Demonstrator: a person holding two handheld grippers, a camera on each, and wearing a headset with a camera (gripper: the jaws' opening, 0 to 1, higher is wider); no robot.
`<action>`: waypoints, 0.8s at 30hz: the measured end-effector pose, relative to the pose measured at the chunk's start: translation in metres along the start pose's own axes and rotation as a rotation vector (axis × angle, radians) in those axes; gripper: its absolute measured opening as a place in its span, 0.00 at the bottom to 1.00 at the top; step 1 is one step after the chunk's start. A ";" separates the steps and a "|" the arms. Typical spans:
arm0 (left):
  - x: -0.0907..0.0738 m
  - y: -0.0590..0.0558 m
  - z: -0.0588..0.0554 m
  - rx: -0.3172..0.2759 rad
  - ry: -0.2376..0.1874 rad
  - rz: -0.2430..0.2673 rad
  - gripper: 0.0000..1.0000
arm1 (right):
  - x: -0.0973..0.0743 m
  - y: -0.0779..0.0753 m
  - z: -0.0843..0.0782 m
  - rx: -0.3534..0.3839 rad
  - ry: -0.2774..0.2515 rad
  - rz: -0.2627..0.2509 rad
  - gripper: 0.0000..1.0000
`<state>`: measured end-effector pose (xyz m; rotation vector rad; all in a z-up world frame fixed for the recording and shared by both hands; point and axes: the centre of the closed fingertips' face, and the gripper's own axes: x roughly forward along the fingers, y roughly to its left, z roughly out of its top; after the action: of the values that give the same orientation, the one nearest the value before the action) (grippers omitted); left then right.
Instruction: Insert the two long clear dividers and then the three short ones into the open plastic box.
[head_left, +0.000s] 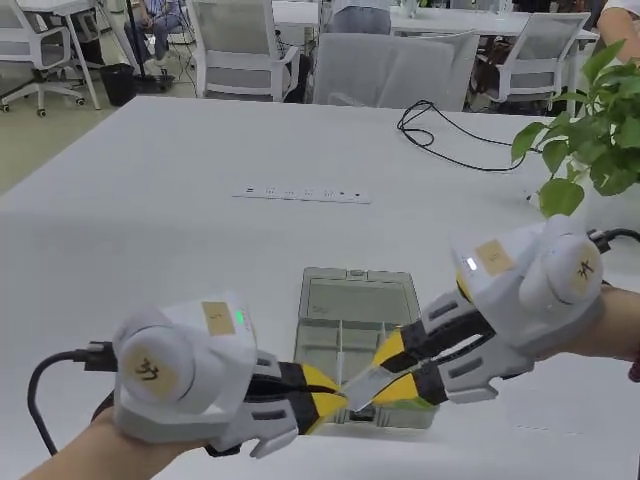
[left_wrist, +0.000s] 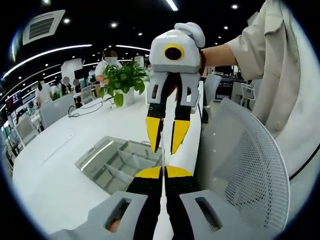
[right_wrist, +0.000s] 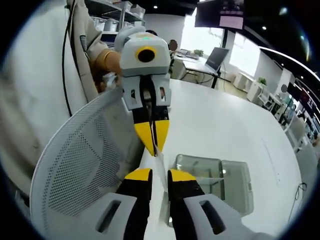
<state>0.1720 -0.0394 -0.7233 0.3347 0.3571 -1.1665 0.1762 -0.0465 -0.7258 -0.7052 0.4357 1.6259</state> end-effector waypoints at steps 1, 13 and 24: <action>0.000 -0.001 0.001 0.004 -0.004 -0.006 0.00 | 0.000 0.001 0.000 -0.002 0.000 0.004 0.12; -0.002 -0.008 0.007 0.030 -0.039 -0.053 0.00 | -0.001 0.011 0.004 0.032 -0.042 0.070 0.03; -0.002 -0.006 0.007 0.015 -0.045 -0.026 0.00 | -0.001 0.012 0.004 0.061 -0.025 0.070 0.02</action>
<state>0.1667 -0.0429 -0.7166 0.3170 0.3150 -1.2009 0.1639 -0.0465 -0.7237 -0.6296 0.4942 1.6780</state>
